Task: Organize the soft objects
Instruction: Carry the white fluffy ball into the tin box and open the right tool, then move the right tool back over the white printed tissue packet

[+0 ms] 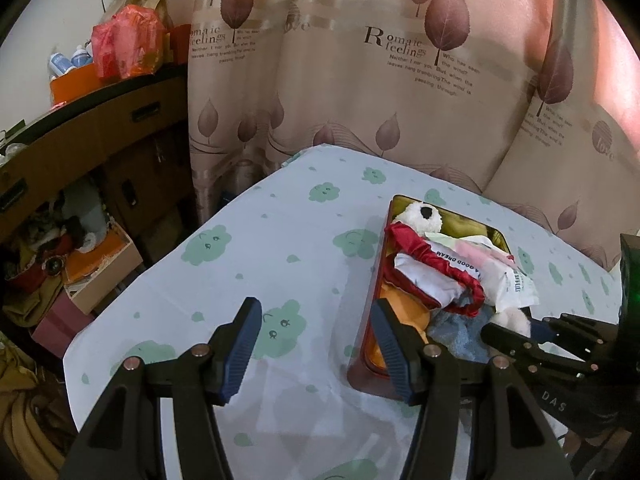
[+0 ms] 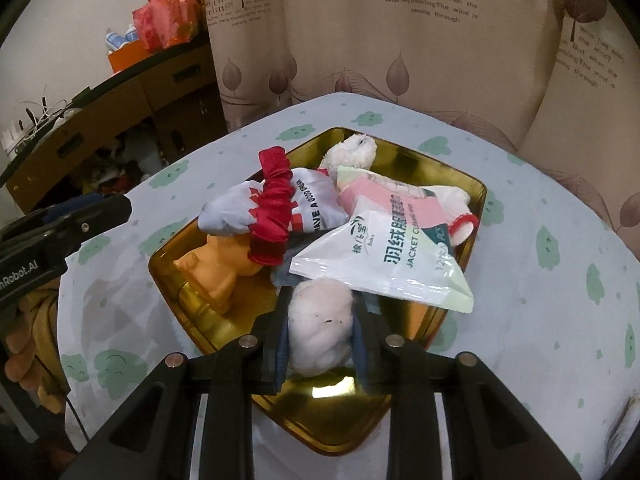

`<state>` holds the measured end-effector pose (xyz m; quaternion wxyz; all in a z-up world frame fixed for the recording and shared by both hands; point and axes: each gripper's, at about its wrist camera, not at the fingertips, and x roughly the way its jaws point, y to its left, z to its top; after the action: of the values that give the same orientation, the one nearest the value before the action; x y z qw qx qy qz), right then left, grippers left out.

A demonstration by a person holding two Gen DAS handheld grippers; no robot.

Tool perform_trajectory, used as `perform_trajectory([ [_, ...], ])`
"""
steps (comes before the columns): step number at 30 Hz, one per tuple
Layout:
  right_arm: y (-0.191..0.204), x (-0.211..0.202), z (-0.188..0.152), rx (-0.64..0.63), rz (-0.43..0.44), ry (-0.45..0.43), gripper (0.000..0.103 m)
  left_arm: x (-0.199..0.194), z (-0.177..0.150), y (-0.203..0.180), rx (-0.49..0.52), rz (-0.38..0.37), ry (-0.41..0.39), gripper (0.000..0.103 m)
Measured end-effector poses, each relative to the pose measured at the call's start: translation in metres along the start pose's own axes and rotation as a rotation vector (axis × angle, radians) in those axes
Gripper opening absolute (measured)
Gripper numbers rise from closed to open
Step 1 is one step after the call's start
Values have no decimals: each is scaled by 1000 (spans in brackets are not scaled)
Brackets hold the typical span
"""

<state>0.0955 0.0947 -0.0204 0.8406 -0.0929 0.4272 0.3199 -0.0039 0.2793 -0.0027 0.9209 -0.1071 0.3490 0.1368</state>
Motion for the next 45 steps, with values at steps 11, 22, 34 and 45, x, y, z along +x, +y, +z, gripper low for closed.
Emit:
perform_trajectory([
  [11, -1, -14, -4, 11, -7, -31, 63, -2, -1, -3, 4, -2, 3, 59],
  [22, -8, -48, -11, 37, -19, -41, 65, -1, -1, -7, 28, 13, -4, 59],
  [34, -71, -105, -38, 132, -135, -60, 68, -1, -5, -17, 85, 24, -9, 59],
  [45, -210, -170, -105, 358, -403, -67, 77, -1, -9, -28, 149, 5, -7, 59],
])
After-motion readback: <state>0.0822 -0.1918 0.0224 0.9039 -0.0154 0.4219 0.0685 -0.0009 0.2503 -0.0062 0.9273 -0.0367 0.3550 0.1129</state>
